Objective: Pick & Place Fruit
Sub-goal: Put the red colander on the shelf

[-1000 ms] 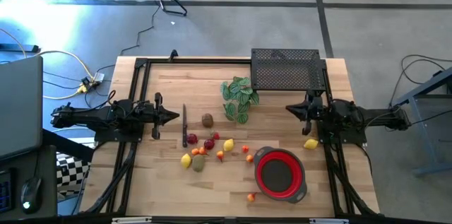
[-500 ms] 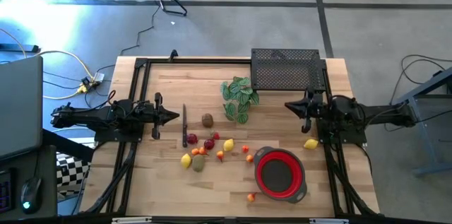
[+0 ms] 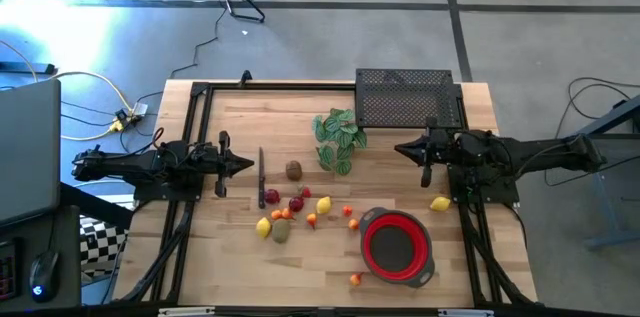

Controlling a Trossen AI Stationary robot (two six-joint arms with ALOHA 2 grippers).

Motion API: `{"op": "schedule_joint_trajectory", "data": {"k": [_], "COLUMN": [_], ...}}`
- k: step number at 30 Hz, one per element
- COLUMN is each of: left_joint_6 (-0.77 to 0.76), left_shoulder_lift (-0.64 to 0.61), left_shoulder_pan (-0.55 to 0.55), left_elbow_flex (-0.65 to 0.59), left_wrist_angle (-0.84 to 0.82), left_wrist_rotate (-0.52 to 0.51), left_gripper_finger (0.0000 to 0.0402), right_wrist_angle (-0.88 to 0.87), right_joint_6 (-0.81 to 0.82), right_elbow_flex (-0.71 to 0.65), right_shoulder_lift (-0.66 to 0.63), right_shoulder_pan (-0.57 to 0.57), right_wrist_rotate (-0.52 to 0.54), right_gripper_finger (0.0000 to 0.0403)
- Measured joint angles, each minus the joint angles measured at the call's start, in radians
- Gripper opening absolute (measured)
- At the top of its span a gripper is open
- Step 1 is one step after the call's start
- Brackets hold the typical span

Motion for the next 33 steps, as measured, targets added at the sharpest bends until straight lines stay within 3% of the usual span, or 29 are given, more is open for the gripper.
{"op": "schedule_joint_trajectory", "data": {"k": [8, 18, 33], "left_joint_6": [0.0, 0.0, 0.0], "left_shoulder_lift": [0.0, 0.0, 0.0], "left_shoulder_pan": [0.0, 0.0, 0.0], "left_elbow_flex": [0.0, 0.0, 0.0], "left_wrist_angle": [0.0, 0.0, 0.0], "left_wrist_rotate": [0.0, 0.0, 0.0], "left_gripper_finger": [0.0, 0.0, 0.0], "right_wrist_angle": [-0.158, -0.501, -0.914], "right_joint_6": [0.037, 0.154, 0.366], "right_elbow_flex": [0.139, 0.351, 0.51], "right_shoulder_lift": [0.1, 0.23, 0.448], "right_shoulder_pan": [0.0, 0.0, 0.0], "right_wrist_rotate": [-0.003, -0.018, -0.244], "right_gripper_finger": [0.0003, 0.0003, 0.0003]}}
